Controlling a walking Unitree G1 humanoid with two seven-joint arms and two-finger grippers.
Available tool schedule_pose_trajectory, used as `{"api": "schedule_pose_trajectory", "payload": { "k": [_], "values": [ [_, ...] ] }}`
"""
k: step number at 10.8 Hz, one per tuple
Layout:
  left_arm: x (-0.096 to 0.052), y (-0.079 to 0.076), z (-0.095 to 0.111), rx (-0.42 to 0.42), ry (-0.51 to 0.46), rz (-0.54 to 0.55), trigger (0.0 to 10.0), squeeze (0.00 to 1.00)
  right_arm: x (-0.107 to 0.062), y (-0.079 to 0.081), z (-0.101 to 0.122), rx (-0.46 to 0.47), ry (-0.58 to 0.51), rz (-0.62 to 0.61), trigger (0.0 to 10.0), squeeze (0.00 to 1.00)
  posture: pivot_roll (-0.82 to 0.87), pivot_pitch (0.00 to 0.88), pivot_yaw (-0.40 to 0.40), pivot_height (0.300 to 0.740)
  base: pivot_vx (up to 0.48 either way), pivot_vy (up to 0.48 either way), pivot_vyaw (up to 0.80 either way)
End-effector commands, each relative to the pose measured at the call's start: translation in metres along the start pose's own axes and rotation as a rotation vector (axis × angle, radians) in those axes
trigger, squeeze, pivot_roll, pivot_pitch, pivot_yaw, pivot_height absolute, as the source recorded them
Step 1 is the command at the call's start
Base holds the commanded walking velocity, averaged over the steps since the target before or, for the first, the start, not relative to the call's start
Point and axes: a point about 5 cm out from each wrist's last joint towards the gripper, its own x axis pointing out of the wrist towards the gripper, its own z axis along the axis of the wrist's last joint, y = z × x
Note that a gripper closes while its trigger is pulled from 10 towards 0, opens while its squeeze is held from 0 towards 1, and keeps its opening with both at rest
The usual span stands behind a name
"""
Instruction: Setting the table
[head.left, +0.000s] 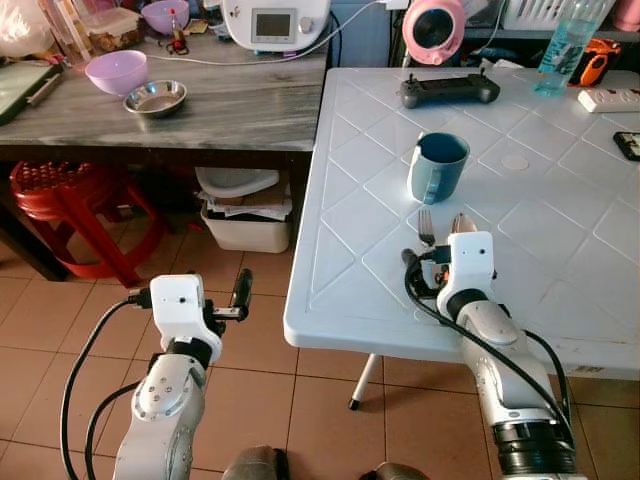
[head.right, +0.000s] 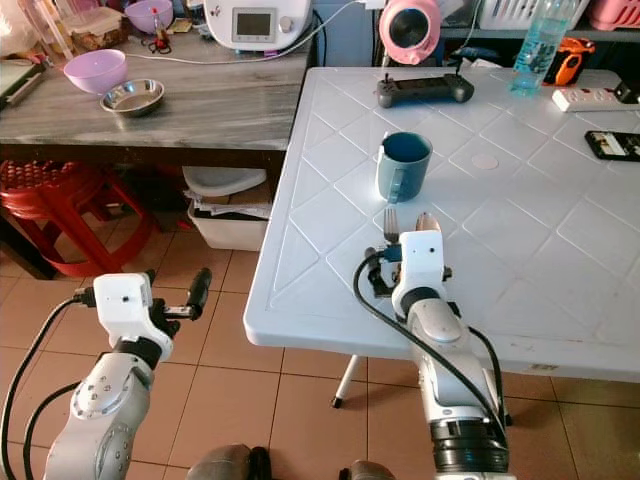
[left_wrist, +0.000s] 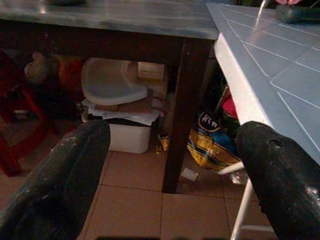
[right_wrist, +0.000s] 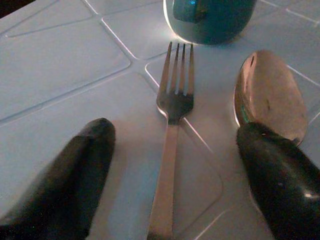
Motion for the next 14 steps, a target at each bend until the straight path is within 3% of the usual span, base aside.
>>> {"api": "schedule_pose_trajectory", "payload": {
  "k": [1, 5, 8, 11, 14],
  "values": [
    [-0.001, 0.003, 0.001, 0.01, 0.003, 0.006, 10.0, 0.0, -0.001, 0.003, -0.012, 0.018, 0.063, 0.022, 0.0, 0.0, 0.02, 0.078, 0.055, 0.74, 0.0, 0.0, 0.0],
    [0.0, 0.001, 0.002, 0.007, 0.003, -0.017, 10.0, 0.0, 0.01, 0.002, -0.008, 0.028, 0.117, 0.085, 0.0, 0.0, 0.03, 0.081, 0.063, 0.74, 0.0, 0.0, 0.0],
    [-0.002, 0.003, 0.001, 0.031, 0.014, -0.037, 10.0, 0.0, 0.01, 0.004, -0.016, 0.171, 0.187, 0.117, 0.0, 0.0, 0.04, 0.085, 0.068, 0.74, 0.0, 0.0, 0.0],
    [-0.003, 0.002, 0.001, 0.031, 0.023, -0.05, 10.0, 0.0, 0.007, 0.011, -0.028, 0.23, 0.274, 0.175, 0.0, 0.0, 0.04, 0.089, 0.076, 0.74, 0.0, 0.0, 0.0],
    [-0.004, 0.001, -0.001, 0.028, 0.038, -0.063, 10.0, 0.0, 0.006, 0.013, -0.038, 0.206, 0.364, 0.245, 0.0, 0.0, 0.04, 0.091, 0.071, 0.74, 0.0, 0.0, 0.0]
  ]
}}
